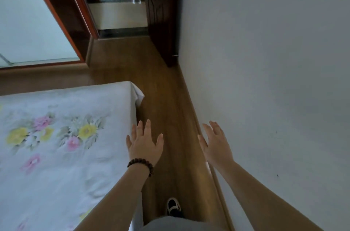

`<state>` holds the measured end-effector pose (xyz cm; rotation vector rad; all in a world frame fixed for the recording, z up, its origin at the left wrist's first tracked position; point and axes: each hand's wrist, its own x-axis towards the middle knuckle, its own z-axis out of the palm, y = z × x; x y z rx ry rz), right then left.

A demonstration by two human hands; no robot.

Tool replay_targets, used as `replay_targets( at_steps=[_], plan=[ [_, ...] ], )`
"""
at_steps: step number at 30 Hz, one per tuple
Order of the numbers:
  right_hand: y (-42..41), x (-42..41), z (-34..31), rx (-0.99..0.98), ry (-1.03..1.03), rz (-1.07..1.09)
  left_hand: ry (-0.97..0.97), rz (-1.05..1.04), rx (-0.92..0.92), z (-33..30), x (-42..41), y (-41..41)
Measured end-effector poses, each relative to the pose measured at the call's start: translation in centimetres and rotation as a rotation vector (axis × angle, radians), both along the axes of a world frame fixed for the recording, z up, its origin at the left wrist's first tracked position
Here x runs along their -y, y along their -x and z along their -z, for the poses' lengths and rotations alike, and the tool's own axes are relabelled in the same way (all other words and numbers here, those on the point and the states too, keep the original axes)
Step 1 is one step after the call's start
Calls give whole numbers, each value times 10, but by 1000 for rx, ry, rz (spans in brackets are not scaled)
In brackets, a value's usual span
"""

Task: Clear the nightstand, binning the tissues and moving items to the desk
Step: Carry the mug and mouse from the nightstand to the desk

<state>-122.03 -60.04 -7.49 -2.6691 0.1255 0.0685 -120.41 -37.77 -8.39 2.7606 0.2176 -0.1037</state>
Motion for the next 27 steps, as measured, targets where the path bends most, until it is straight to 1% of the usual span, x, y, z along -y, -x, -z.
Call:
replay_targets(
  at_steps=[5, 12, 18, 23, 27],
  plan=[
    [-104, -5, -3, 29, 1, -39, 0, -55, -14, -2, -7, -86],
    [-254, -14, 17, 30, -20, -103, 10, -163, -28, 16, -23, -208],
    [-433, -37, 33, 48, -50, -219, -1, -260, -22, 25, -36, -360],
    [-591, -68, 19, 32, -19, -396, -4, -393, 9, 7, -61, -491],
    [-684, -96, 10, 19, 28, -483, 21, -508, 26, -5, -83, -565]
  ],
)
